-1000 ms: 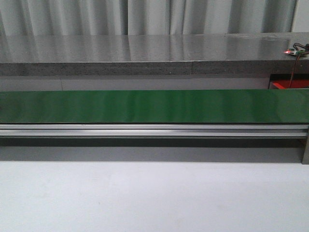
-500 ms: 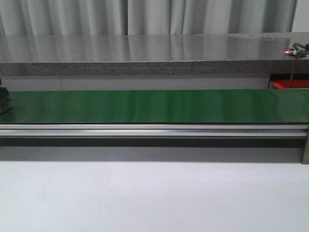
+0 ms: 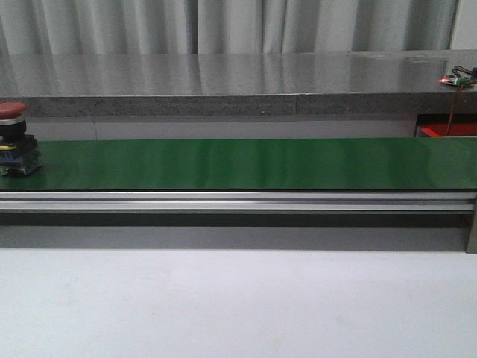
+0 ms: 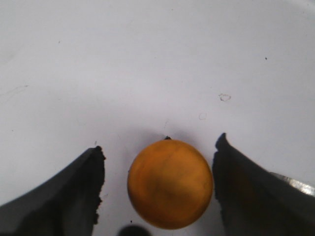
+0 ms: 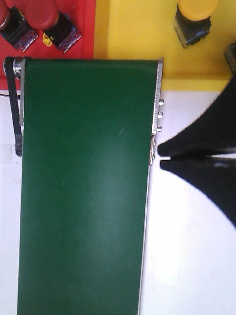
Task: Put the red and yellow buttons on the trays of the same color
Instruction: 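Grasp the yellow button with the left gripper and lift it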
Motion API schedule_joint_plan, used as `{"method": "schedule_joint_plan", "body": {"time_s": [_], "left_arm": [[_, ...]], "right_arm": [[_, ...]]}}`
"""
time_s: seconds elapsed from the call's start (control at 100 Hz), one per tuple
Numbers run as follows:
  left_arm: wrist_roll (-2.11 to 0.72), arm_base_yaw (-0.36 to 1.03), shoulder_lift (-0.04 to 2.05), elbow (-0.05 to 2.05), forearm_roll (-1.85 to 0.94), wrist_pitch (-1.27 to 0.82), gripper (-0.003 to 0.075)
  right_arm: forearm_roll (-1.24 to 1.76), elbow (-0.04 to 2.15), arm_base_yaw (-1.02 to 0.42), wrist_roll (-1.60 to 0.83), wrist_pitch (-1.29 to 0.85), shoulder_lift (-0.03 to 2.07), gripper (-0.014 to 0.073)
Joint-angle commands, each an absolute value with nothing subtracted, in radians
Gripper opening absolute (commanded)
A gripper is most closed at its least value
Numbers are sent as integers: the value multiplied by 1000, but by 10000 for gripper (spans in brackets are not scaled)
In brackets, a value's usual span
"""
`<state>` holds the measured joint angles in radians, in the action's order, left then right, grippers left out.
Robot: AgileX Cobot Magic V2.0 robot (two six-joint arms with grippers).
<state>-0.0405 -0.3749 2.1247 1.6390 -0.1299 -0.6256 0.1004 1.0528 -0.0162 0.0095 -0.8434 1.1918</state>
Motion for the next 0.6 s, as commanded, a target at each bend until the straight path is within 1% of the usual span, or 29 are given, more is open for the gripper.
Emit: {"method": "schedule_joint_plan", "body": {"time_s": [0.0, 0.07, 0.12, 0.17, 0.34, 0.59], "left_arm": [[-33, -378, 2067, 1671, -143, -577, 263], [-33, -378, 2067, 1671, -143, -577, 171], [-33, -378, 2067, 1671, -143, -577, 124], [-33, -378, 2067, 1671, -143, -579, 96], [-33, -378, 2038, 1671, -141, -627, 91], [-42, -376, 1904, 1671, -126, -694, 91]], "right_arm": [[107, 1078, -15, 0, -802, 1165, -72], [107, 1078, -15, 0, -801, 1165, -72], [107, 1078, -15, 0, -801, 1165, -72], [107, 1078, -15, 0, -801, 1165, -72], [107, 1078, -15, 0, -801, 1165, -72], [107, 1078, -15, 0, -801, 1165, -72]]}}
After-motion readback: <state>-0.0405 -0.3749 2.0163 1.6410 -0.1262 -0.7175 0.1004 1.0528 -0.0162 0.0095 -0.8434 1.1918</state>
